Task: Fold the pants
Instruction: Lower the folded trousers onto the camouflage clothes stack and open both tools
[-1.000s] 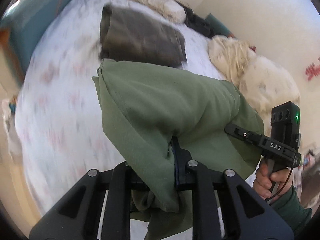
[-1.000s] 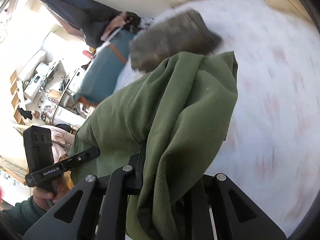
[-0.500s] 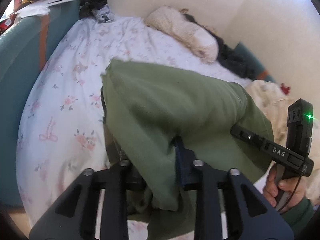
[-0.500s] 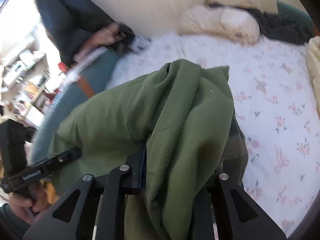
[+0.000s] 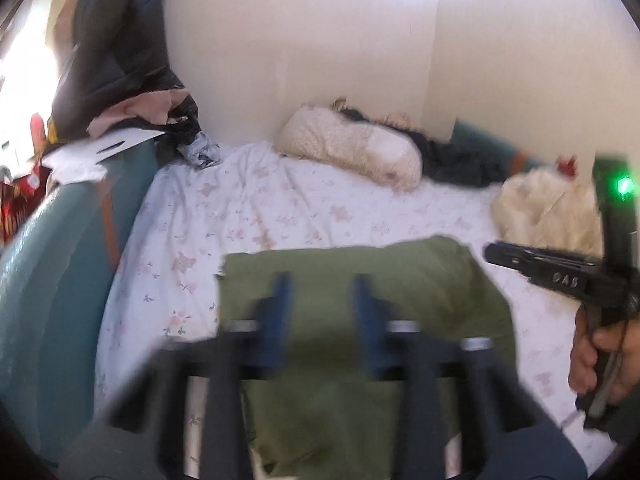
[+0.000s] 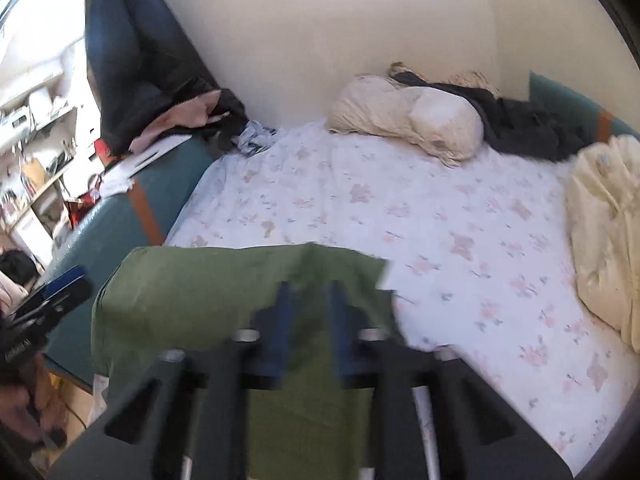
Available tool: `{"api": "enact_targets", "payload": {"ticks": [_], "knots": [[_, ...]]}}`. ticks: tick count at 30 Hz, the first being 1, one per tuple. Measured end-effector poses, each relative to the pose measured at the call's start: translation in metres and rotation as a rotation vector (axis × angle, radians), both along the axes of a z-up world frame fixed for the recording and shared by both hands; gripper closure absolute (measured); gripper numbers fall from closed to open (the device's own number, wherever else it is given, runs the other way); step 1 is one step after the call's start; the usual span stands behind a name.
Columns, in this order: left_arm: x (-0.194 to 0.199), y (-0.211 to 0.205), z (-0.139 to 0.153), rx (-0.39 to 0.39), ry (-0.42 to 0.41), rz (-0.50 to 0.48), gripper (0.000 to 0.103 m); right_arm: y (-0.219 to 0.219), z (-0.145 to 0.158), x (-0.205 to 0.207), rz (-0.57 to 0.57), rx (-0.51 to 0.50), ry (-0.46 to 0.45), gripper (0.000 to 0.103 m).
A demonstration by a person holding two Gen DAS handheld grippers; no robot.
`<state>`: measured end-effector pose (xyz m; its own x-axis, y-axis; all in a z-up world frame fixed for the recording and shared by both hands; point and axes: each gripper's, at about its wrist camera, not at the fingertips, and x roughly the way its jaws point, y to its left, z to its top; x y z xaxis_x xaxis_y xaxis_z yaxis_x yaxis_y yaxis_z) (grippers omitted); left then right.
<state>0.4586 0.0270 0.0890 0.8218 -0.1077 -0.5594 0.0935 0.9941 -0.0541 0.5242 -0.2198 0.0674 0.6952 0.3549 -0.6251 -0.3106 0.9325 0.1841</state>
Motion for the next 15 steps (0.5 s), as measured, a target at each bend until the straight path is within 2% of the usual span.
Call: {"api": "enact_targets", "payload": {"ticks": [3, 6, 7, 8, 9, 10, 11, 13, 15], "knots": [[0.034, -0.006, -0.028, 0.019, 0.054, 0.076, 0.094, 0.019, -0.027, 0.025, -0.033, -0.003, 0.044, 0.089], [0.07, 0.009, -0.059, -0.04, 0.134, 0.117, 0.093, 0.02, -0.058, 0.055, -0.08, -0.012, 0.104, 0.094], [0.091, 0.017, -0.071, -0.085, 0.216, 0.12, 0.093, 0.021, -0.069, 0.069, -0.085, -0.016, 0.149, 0.095], [0.103, 0.021, -0.079, -0.094, 0.263, 0.131, 0.093, 0.024, -0.075, 0.078, -0.084, -0.021, 0.185, 0.095], [0.114, 0.023, -0.084, -0.072, 0.29, 0.138, 0.093, 0.028, -0.08, 0.092, -0.079, -0.035, 0.227, 0.095], [0.129, 0.022, -0.088, -0.012, 0.32, 0.141, 0.093, 0.032, -0.08, 0.1, -0.077, -0.048, 0.233, 0.096], [0.136, 0.021, -0.093, 0.006, 0.345, 0.142, 0.093, 0.038, -0.082, 0.11, -0.072, -0.08, 0.237, 0.096], [0.151, 0.026, -0.104, -0.008, 0.401, 0.134, 0.093, 0.045, -0.096, 0.121, -0.063, -0.123, 0.263, 0.096], [0.156, 0.029, -0.118, -0.005, 0.421, 0.132, 0.093, 0.045, -0.108, 0.125, -0.058, -0.11, 0.278, 0.098]]}}
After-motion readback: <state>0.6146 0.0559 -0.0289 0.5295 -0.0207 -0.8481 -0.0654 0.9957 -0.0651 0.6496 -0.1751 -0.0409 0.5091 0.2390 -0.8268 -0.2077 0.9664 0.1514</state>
